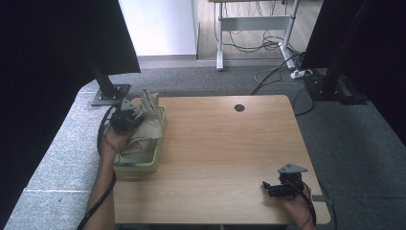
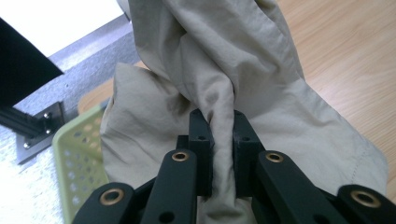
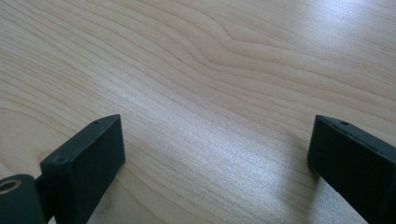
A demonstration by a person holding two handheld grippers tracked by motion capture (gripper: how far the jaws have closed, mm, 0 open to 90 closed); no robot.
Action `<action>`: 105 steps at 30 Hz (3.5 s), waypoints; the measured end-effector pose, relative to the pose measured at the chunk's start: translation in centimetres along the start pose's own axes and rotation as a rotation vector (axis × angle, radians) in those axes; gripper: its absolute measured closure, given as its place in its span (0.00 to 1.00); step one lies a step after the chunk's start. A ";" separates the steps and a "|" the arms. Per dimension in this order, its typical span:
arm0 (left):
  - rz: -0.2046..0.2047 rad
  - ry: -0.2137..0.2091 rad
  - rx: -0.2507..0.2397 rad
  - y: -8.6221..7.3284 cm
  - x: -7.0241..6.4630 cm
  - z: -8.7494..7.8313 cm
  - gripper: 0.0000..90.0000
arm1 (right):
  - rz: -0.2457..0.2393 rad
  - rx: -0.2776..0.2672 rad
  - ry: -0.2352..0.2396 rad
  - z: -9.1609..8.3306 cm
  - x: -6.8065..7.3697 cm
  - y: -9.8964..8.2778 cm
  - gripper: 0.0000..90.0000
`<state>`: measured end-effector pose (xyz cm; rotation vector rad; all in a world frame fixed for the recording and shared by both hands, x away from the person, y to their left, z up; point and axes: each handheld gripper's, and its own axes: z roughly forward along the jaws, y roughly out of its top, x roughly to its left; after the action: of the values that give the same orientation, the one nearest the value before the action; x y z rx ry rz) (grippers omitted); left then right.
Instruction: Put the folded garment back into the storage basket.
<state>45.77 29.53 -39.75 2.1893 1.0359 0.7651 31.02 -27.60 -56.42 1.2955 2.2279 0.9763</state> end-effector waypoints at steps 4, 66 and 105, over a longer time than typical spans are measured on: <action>0.010 0.011 0.042 -1.9 1.0 1.2 0.91 | 0.000 0.000 0.000 0.0 0.0 0.0 0.04; -0.264 -0.077 0.003 -2.6 -0.4 4.5 0.17 | 0.001 0.000 -0.001 0.0 0.0 0.0 0.04; -0.143 -0.160 -0.170 -1.2 -10.0 -1.2 0.11 | -0.004 0.000 0.002 0.0 0.0 0.0 0.04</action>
<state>39.03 22.40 -42.25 1.9740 0.9967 0.5807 31.04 -27.54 -56.43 1.2907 2.2310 0.9766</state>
